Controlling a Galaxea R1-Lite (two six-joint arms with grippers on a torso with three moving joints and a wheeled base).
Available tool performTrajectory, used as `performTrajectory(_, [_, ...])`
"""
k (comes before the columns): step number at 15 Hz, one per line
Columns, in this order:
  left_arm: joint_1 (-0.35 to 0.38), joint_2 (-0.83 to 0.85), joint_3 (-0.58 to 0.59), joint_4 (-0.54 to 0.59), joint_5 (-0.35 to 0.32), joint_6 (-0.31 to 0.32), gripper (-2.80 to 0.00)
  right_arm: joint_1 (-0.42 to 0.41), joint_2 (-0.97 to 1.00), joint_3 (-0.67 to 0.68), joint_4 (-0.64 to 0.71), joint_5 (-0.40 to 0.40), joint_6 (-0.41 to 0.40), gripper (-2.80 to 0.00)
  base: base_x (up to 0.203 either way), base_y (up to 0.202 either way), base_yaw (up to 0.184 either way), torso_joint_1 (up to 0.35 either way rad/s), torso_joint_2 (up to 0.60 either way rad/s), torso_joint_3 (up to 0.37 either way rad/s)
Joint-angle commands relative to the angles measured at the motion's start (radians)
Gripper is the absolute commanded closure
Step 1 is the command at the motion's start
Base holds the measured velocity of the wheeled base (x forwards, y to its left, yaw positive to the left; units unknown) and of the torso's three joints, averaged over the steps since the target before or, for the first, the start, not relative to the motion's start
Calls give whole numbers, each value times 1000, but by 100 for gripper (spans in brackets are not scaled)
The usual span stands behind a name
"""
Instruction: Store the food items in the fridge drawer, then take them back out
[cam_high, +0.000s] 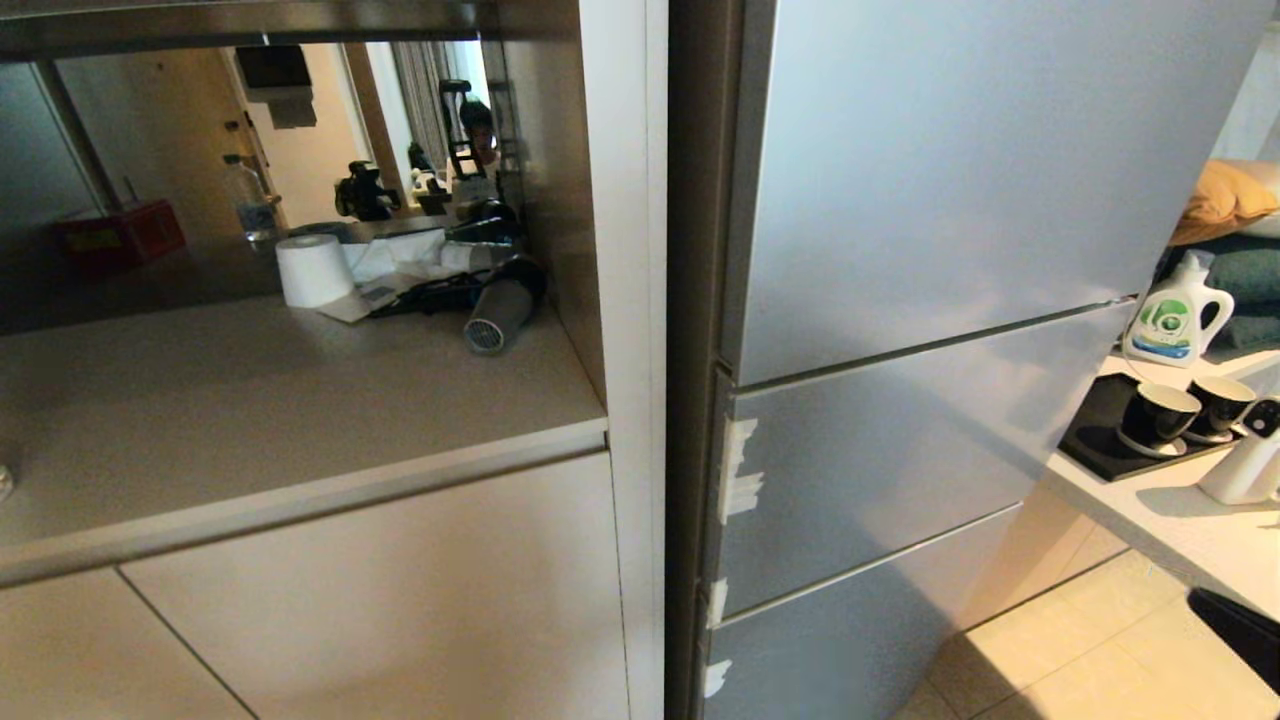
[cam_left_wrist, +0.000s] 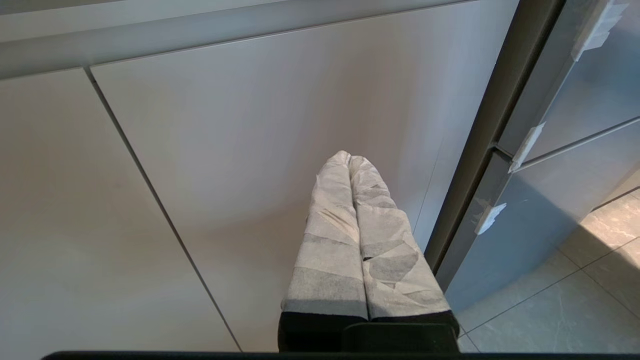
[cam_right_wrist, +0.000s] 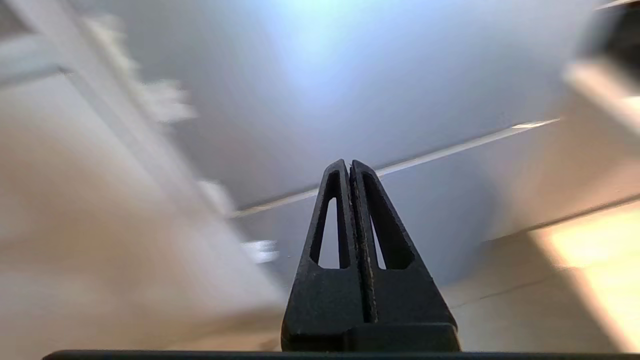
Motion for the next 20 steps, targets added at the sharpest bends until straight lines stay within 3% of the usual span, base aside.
performTrajectory(1, [0,1,0,0,0,0,0,-76,-283,56,74,22,-41,0,0,0,0,0,0,0])
performTrajectory(4, [0,1,0,0,0,0,0,-79,-565,75,327,31,-126,0,0,0,0,0,0,0])
performTrajectory(6, [0,1,0,0,0,-3,0,-67,-742,82,392,5,-141,0,0,0,0,0,0,0])
performTrajectory(9, [0,1,0,0,0,-5,0,-53,-779,100,496,-62,-184,0,0,0,0,0,0,0])
performTrajectory(20, [0,1,0,0,0,-5,0,-53,-779,98,491,-70,-121,0,0,0,6,0,0,0])
